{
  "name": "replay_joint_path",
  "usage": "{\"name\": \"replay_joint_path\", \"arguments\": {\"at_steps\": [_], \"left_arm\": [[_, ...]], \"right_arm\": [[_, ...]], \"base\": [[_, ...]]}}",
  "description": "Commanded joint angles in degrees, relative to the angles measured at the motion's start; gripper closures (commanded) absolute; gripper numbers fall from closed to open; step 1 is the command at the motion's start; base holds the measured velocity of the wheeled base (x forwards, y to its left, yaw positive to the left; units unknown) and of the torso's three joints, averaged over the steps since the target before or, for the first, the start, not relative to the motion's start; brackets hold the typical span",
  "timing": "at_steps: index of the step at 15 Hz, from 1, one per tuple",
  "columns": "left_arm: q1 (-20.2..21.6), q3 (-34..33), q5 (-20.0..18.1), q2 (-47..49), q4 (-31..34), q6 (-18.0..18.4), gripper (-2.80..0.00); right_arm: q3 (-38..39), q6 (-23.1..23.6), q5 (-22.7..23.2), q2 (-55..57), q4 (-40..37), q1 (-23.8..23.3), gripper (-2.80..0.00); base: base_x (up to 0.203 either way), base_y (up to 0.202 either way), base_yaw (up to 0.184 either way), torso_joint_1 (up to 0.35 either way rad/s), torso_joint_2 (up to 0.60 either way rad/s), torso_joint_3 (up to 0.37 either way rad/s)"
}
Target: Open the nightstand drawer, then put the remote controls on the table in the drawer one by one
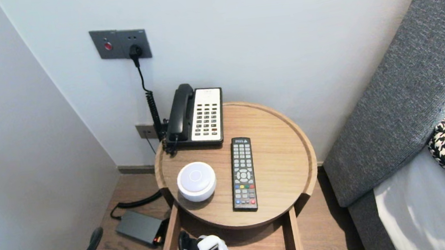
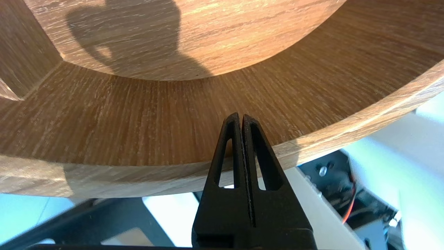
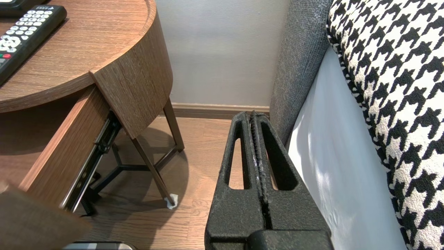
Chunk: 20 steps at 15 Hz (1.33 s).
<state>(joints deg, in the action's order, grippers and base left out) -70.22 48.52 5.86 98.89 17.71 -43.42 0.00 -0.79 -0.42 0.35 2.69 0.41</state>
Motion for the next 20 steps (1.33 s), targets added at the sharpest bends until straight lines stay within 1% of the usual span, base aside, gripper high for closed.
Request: {"name": "replay_joint_path", "arguments": {"at_steps": [1,3,8,11,12,13,15,17,20], "left_arm": [[-1.23,-1.48,0.03,-0.59,-0.46,-0.98,0.00],[-1.59,-2.56,-0.33,-0.90,-0.84,-1.49,0.00],[-1.62,-1.91,-0.19,-1.39,-0.98,-1.58,0.00],[-0.84,-1.61,1.29,-1.92,-5.16,-1.54,0.00],[0.47,-1.19,2.52,-2.16,-6.77,-1.25,0.00],[1.70,-0.24,3.29,-2.20,-7.07,-1.16,0.00],[4.93,1.78,3.67,-2.21,-7.21,-1.07,0.00],[7.72,4.75,4.65,-2.79,-7.14,-0.93,0.00],[13.50,11.10,6.55,-4.36,-6.30,0.08,0.00]], "right_arm": [[1.41,0.00,-0.02,0.03,0.03,0.02,0.00],[1.41,0.00,-0.02,0.00,0.03,0.02,0.00],[1.41,0.00,-0.01,0.01,0.03,0.02,0.00],[1.41,0.00,-0.02,0.09,0.03,0.02,0.00],[1.41,0.00,-0.02,0.09,0.03,0.02,0.00],[1.41,0.00,-0.02,0.06,0.03,0.02,0.00],[1.41,0.00,-0.02,0.09,0.03,0.02,0.00],[1.41,0.00,-0.02,0.09,0.03,0.02,0.00],[1.41,0.00,-0.02,0.00,0.03,0.02,0.00]], "base": [[0.000,0.000,0.000,0.000,0.00,0.000],[0.000,0.000,0.000,0.000,0.00,0.000],[0.000,0.000,0.000,0.000,0.00,0.000],[0.000,0.000,0.000,0.000,0.00,0.000],[0.000,0.000,0.000,0.000,0.00,0.000],[0.000,0.000,0.000,0.000,0.00,0.000],[0.000,0.000,0.000,0.000,0.00,0.000],[0.000,0.000,0.000,0.000,0.00,0.000],[0.000,0.000,0.000,0.000,0.00,0.000]]}}
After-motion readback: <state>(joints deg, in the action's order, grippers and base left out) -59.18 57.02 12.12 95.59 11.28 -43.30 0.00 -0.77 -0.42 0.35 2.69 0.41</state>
